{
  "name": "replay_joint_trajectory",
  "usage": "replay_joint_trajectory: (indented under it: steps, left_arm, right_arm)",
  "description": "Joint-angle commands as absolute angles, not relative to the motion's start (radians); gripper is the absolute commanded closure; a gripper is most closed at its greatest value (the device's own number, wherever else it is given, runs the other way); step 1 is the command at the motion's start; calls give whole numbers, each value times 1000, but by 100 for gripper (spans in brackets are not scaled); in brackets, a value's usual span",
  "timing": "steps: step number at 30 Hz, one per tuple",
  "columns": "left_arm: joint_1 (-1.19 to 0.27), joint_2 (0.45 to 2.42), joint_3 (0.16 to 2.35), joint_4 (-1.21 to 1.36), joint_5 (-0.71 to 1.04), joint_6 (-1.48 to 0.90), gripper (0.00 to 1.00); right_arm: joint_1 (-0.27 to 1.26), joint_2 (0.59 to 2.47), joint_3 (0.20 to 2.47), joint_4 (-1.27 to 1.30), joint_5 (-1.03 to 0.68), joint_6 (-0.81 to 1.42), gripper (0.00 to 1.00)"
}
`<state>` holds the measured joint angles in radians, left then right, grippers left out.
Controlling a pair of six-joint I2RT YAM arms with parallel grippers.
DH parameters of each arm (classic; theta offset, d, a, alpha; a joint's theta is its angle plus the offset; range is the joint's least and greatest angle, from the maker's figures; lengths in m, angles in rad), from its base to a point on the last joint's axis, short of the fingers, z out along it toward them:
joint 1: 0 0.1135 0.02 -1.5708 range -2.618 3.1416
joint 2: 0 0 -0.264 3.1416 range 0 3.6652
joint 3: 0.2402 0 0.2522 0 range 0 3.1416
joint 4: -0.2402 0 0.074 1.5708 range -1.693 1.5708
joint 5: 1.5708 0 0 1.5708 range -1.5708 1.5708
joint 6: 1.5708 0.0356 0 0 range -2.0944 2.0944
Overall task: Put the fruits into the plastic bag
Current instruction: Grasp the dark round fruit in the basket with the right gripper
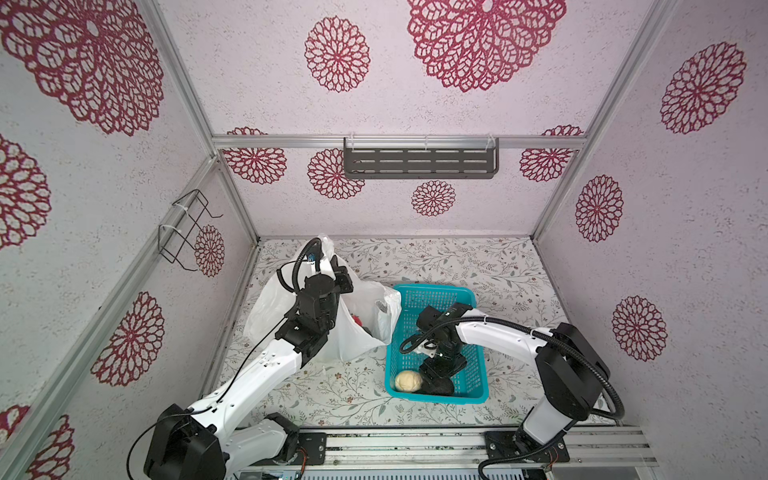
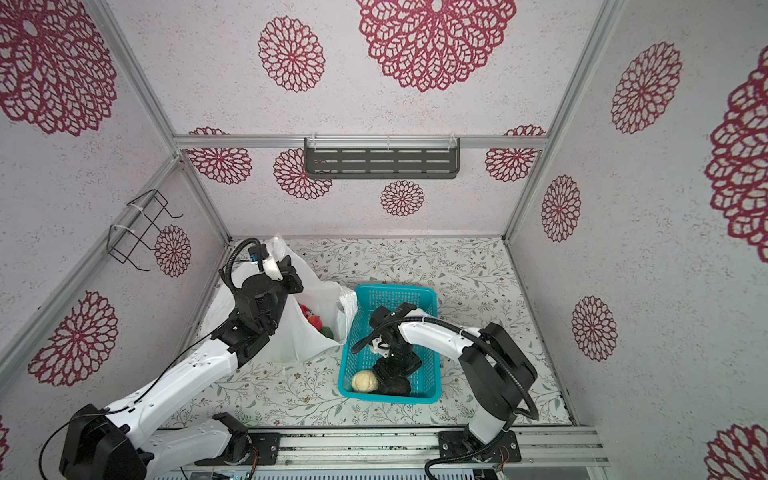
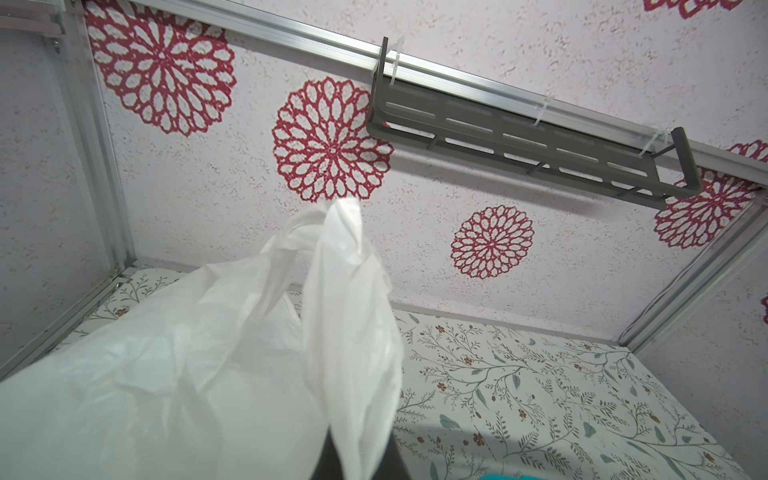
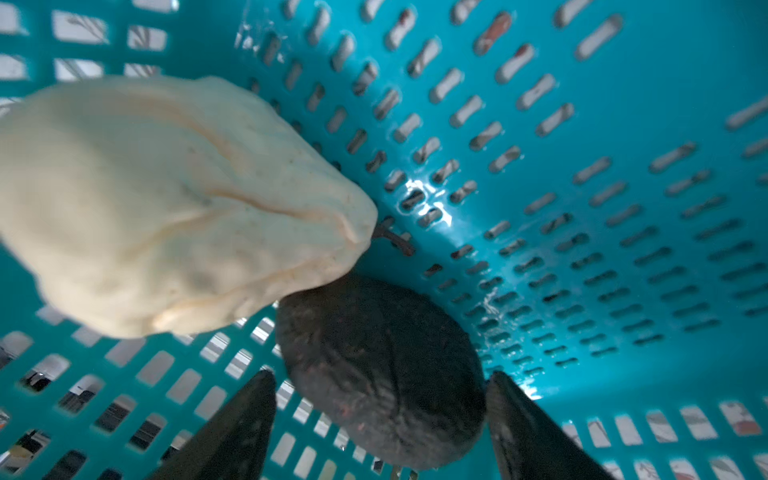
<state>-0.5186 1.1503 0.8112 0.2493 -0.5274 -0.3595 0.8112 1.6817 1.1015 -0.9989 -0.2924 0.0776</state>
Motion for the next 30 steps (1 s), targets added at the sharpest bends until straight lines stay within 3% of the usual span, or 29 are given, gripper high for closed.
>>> replay_joint_trajectory:
  steps: [1,4,8,14,17,22,30]
  left_arm:
    - [-501,1112,792,287,-534,-365,100]
    - [-493,1098,784,287,-537,-368,100]
    - [-486,1089,778,279,-532,-369,100]
    - [-483,1081,781,266,-527,-372,100]
    - [-480,1077,782,259,-526,-377,100]
    - [-480,1067,778,245,-526,-385,100]
    - [-478,1082,780,253,-513,-381,100]
  right_arm:
    - [804,1711,1128,-1035,-377,39,34]
    - [801,1736,1145,-1041,-389,25,54]
    - [801,1743,1160,-1017,-342,51,55]
    - [751,1764,1215,-937,-71,184,50]
    - [713,1718,1236,-895,-42,202,45]
    - [695,1636,1243,-913,-111,187,21]
    - [709,1527,1056,-936,-250,293,12]
